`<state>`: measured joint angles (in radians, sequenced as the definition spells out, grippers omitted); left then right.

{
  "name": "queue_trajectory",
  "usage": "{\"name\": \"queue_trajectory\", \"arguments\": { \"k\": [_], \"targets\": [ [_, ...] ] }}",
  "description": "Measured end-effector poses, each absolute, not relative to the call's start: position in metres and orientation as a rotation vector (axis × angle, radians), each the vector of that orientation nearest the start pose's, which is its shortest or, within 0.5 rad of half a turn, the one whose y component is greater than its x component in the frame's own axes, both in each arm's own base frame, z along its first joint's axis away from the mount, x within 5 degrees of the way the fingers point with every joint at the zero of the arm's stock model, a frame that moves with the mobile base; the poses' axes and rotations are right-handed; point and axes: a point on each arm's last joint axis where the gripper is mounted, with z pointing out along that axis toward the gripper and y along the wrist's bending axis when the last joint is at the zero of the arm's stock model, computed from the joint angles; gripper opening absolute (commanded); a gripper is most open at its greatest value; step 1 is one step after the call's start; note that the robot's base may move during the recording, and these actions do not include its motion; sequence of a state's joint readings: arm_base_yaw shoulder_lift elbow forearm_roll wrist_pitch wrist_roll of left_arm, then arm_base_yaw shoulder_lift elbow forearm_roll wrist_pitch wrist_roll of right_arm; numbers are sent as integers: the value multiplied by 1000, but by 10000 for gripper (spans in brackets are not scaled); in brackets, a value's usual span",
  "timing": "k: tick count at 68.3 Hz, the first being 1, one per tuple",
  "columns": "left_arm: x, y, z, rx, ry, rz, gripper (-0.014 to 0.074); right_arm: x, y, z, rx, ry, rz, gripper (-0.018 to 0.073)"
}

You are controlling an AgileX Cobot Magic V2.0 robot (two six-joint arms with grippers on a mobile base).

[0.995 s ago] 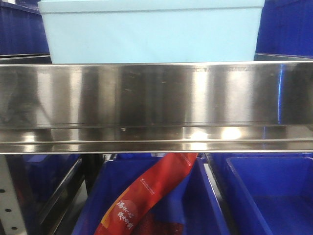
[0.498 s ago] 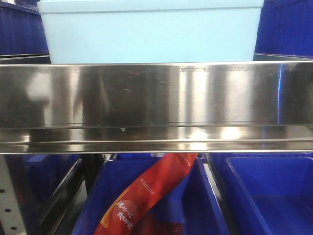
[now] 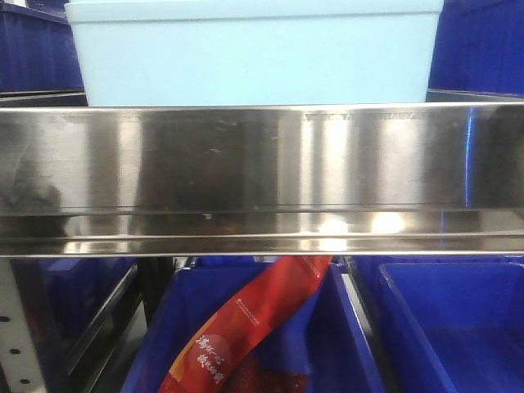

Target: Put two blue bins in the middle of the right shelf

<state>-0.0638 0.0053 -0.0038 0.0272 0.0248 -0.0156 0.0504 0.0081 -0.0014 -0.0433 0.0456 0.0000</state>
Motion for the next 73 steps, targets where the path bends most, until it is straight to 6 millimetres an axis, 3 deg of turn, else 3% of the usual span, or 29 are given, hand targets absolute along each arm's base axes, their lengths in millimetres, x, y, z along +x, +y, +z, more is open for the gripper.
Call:
{"name": "queue_trajectory", "arguments": {
  "k": [73],
  "targets": [
    [57, 1, 214, -12, 1468, 1, -111, 57, 3, 209, -70, 1534, 4, -165]
  ]
}}
